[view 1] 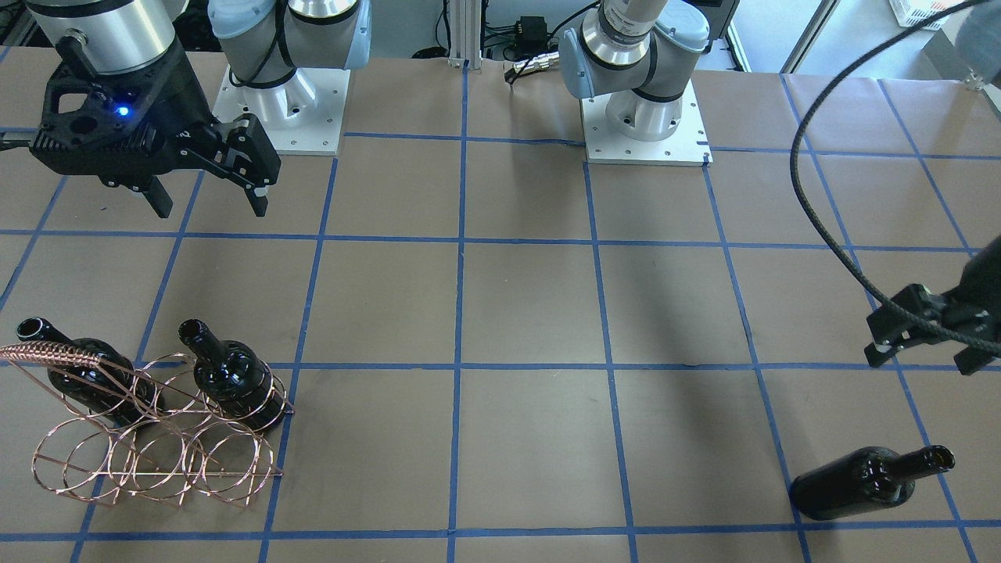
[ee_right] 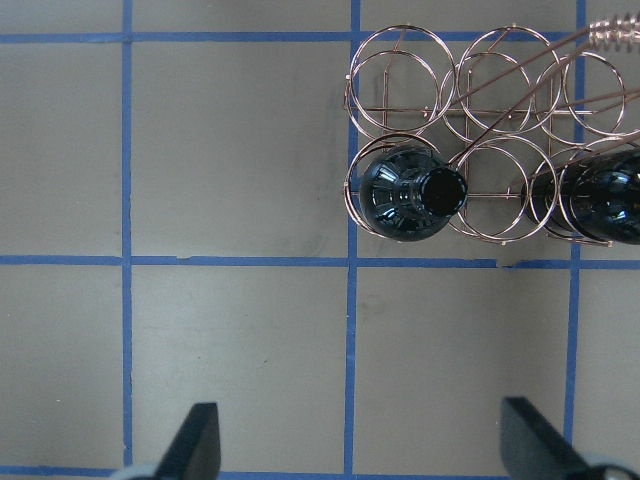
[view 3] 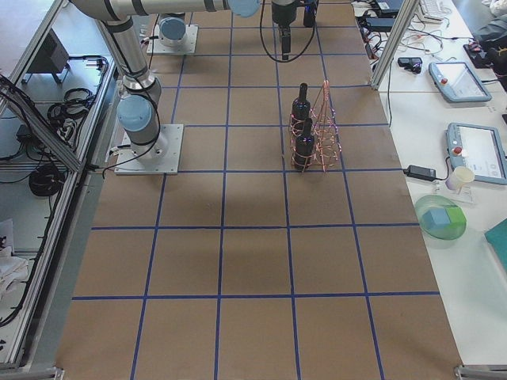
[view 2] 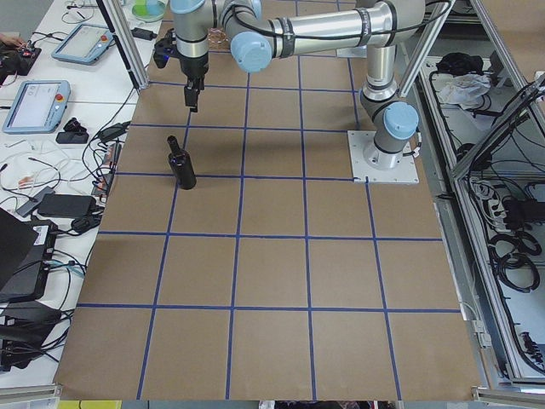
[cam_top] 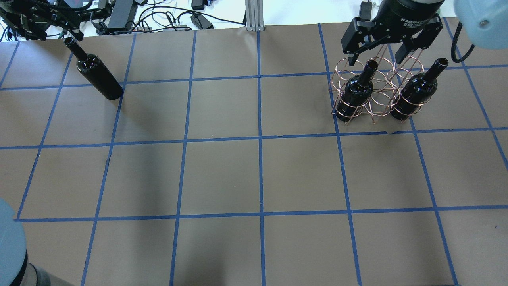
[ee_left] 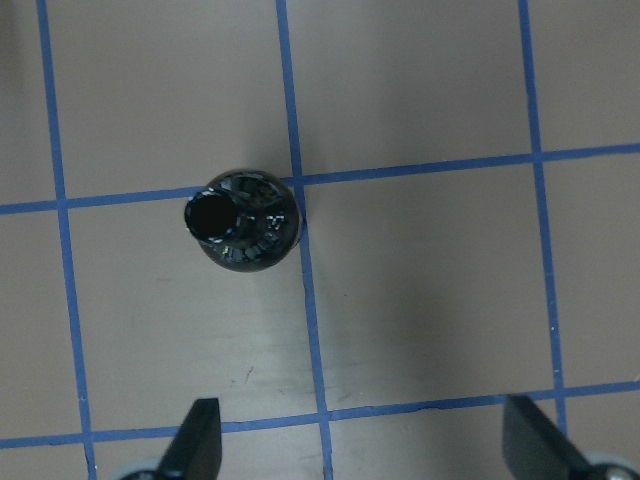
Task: Place wine into wine basket
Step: 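Lift the dark bottle by its neck with the left gripper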
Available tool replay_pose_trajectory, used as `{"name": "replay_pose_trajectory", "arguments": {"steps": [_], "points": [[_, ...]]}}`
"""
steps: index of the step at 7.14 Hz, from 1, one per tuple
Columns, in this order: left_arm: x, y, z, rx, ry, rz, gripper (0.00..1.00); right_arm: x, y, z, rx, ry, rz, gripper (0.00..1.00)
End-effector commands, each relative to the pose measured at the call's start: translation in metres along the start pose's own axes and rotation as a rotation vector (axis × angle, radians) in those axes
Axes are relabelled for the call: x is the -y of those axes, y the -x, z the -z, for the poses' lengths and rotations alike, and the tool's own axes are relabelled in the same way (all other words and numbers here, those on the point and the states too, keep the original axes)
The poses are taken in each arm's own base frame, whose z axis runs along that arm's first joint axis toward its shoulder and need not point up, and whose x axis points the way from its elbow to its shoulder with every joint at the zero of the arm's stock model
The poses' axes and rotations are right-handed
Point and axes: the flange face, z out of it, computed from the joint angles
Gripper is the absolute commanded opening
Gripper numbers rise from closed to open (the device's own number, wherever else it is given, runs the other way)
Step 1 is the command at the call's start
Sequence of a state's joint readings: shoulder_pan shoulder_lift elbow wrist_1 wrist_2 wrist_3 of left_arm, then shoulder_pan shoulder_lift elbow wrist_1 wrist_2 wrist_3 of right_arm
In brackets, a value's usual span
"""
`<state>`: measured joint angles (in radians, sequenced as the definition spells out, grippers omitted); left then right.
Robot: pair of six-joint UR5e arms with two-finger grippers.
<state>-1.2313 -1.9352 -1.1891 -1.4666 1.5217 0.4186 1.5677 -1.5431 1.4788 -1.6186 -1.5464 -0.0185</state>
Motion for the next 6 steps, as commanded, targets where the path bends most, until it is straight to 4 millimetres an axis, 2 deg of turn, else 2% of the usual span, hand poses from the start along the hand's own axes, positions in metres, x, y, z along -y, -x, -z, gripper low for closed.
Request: {"name": "replay_pose_trajectory", "arguments": {"steps": [1,2,3,6], "points": [[0.024,0.041,-0.049,-0.014,-0.009,0.007,1.00,0.000,0.000,-0.001,0.000,0.002,0.000,1.00],[0.032,0.046,-0.056,-0.006,-0.022,0.004,1.00,0.000,0.000,-0.001,0.005,0.002,0.000,1.00],[0.039,0.050,-0.071,-0.004,-0.031,0.002,1.00,0.000,0.000,-0.001,0.005,0.000,0.000,1.00],[0.050,0.054,-0.095,-0.020,-0.055,-0.016,1.00,0.000,0.001,-0.001,0.006,0.003,0.000,1.00]]}}
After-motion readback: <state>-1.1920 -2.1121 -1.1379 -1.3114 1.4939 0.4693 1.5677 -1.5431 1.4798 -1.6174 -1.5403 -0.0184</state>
